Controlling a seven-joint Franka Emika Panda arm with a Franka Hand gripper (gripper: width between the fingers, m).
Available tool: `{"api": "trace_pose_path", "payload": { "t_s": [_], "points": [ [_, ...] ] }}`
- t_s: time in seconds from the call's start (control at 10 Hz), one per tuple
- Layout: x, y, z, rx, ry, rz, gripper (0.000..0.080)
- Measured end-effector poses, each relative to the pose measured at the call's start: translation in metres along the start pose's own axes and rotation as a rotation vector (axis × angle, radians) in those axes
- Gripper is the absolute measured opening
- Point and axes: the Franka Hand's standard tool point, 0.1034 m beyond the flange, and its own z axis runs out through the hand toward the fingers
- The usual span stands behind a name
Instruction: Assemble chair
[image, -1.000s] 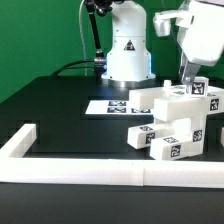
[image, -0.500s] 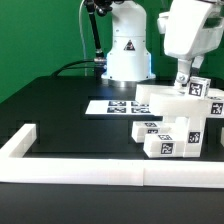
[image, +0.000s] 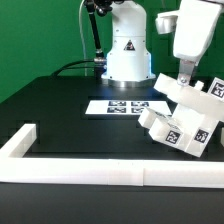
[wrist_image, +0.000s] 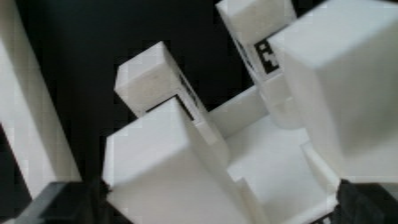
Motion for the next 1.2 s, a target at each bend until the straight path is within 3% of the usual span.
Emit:
{"api": "trace_pose_path", "payload": {
  "t_s": [0.7, 1.2],
  "points": [
    [-0.008, 0.005, -0.001, -0.017, -0.022, -0.506, 0.0649],
    [-0.033, 0.01, 0.021, 0.012, -0.023, -0.462, 0.0649]
  ]
}}
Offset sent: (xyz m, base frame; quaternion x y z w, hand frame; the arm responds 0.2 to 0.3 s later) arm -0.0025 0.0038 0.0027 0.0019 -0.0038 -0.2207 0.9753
